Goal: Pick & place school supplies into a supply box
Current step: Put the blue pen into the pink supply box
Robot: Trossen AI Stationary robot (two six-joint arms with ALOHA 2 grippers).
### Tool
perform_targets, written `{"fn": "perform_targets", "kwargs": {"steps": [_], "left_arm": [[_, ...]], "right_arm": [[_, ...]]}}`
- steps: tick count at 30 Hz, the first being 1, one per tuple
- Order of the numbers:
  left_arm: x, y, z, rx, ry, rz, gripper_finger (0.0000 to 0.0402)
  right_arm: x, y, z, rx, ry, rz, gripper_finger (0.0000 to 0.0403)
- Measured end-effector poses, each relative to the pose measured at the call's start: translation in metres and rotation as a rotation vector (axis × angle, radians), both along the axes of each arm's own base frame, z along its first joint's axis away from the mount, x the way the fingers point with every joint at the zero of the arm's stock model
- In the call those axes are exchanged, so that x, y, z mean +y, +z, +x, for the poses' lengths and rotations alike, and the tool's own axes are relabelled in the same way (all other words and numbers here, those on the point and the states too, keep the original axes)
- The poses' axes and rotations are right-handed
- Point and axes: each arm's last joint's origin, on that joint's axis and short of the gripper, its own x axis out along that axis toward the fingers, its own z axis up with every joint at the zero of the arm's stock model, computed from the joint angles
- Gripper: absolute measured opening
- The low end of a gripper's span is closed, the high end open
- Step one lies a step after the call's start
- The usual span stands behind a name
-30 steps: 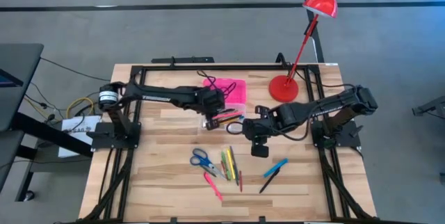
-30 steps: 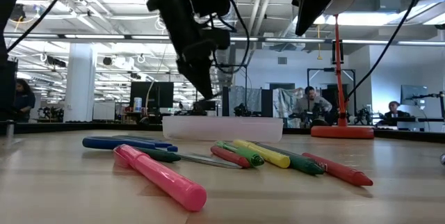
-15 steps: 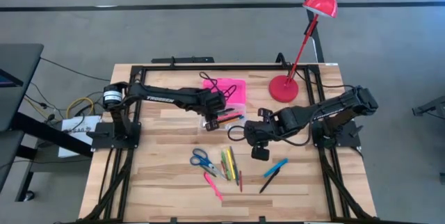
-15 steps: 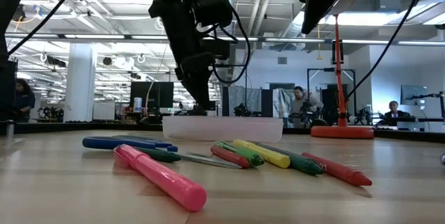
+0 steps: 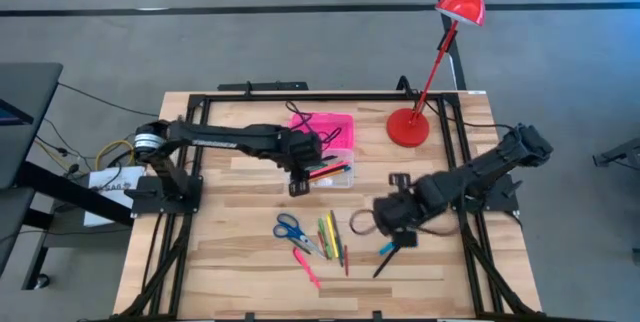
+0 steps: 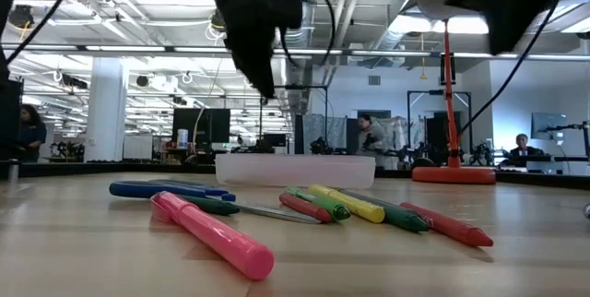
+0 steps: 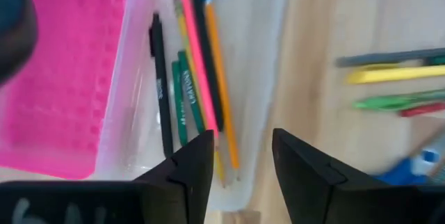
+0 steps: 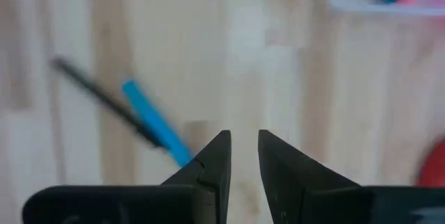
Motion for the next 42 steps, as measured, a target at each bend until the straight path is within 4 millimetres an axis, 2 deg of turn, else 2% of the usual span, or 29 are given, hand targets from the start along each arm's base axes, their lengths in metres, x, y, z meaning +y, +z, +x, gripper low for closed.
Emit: {"fn": "perform_targets", "kwargs": {"steps": [6, 10, 14, 19, 27, 35, 42], "left_arm": [[-0.024, 0.043, -0.023, -0.132, -0.027, 0.070, 0.0140], [-0.033, 0.054, -0.041, -0.194, 0.002, 0.104, 0.0139], [-0.038, 0.051, -0.060, -0.219, 0.070, 0.089, 0.0139], [-0.050, 0.035, -0.079, -0.200, 0.148, 0.035, 0.0139], [-0.079, 0.014, -0.093, -0.180, 0.225, 0.009, 0.0139], [-0.103, 0.011, -0.100, -0.227, 0.275, 0.059, 0.0139], [-0.109, 0.012, -0.103, -0.257, 0.312, 0.085, 0.0139]], "right_arm": [[0.028, -0.016, -0.027, -0.094, 0.117, 0.043, 0.0067], [0.038, -0.034, -0.034, -0.145, 0.161, 0.032, 0.0067], [0.042, -0.054, -0.040, -0.150, 0.136, 0.057, 0.0067], [0.040, -0.072, -0.047, -0.124, 0.121, 0.064, 0.0067], [0.034, -0.102, -0.059, -0.076, 0.149, 0.093, 0.0067], [0.033, -0.110, -0.061, -0.088, 0.216, 0.091, 0.0067], [0.030, -0.109, -0.055, -0.115, 0.266, 0.087, 0.0067]]}}
